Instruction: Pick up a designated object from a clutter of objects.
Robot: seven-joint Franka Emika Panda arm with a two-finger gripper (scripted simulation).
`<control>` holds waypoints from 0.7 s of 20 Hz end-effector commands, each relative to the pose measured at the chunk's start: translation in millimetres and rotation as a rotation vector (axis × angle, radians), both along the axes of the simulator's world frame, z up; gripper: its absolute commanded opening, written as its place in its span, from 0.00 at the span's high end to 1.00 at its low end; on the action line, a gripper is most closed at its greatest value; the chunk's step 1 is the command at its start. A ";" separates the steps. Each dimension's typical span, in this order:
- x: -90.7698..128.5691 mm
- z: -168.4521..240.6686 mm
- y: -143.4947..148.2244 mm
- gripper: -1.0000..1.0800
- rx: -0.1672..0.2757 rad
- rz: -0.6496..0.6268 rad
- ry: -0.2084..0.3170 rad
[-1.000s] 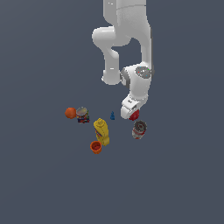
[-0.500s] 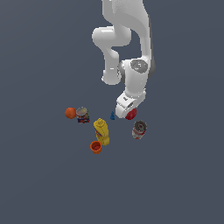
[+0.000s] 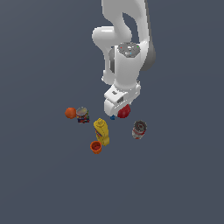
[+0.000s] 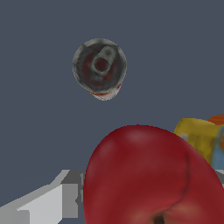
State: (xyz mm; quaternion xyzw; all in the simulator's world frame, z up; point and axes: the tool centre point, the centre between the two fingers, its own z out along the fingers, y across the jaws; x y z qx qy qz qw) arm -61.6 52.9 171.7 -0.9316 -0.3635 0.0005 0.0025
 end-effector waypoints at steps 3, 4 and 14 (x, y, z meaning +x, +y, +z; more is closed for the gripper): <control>22.1 39.1 -25.6 1.00 0.001 0.001 -0.002; 27.1 47.6 -31.4 1.00 0.001 0.001 -0.002; 74.2 125.7 -84.3 1.00 -0.001 0.000 -0.002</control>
